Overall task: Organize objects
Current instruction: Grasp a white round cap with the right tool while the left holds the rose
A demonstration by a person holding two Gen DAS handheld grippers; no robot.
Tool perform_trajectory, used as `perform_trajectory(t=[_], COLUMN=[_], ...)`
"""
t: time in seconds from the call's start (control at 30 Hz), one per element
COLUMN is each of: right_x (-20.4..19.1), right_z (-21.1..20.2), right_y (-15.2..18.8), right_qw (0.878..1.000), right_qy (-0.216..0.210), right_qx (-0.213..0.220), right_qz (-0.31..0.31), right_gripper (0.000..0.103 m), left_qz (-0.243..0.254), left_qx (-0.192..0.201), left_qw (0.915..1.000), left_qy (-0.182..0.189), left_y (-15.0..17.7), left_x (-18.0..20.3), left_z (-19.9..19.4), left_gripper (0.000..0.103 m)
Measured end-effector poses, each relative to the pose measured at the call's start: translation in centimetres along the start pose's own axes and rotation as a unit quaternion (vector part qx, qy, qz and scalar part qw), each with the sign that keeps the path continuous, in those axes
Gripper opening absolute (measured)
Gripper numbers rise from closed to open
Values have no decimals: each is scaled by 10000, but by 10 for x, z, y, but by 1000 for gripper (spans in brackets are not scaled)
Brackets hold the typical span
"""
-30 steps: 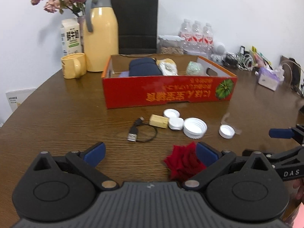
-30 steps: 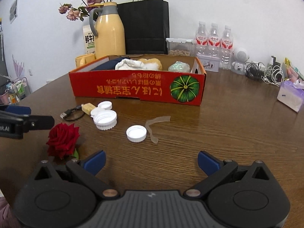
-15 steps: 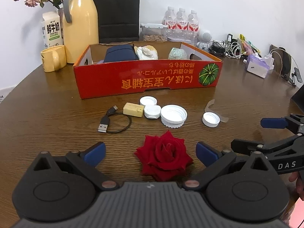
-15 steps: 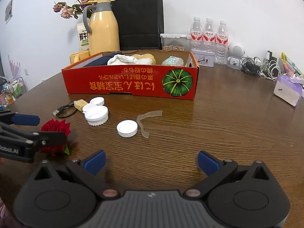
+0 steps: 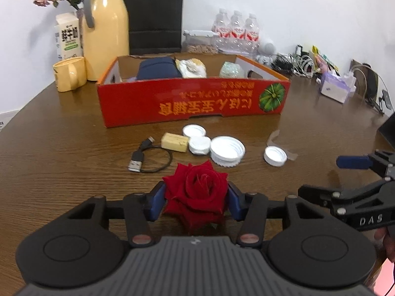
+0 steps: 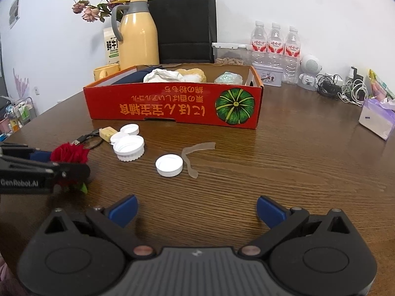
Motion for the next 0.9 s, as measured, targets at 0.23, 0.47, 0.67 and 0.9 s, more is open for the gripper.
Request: perform_trajectory(t=[0.23,0.47,0.67,0.9], right_x=[-13,-24,-28,-30], right_z=[-5,-1,5,14], right_y=[-7,-9,-8,-12], right_qw=[9996,9989,9986,9985], right_qy=[-224,-400,-497,-509], right_qx=[140,102,31,5], right_qz=[-121,-206,-189,-180], right_gripper=[102,79,53,46], left_qz=[-214,-292,-356,-405], left_qx=[121,211,198,218], left_qw=[9995,9991,9988,9987], left_qy=[-183,-226,-257,-239], left_y=[-8,-12,-10,-11], left_x=[-19,-30,-36,-41], left_z=[-5,-8,-6,-5], left_gripper=[52,52,52,52])
Point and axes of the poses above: each gripper's, at about its wrist camera, not at the fingertips, and z roughly the way its jaws point, x to its right, y to its underside, the point moved 10 cm from there along z, roughly the way its jaws point, and after that the axes turned 4 degrees about -y, right-handed, at the moved point
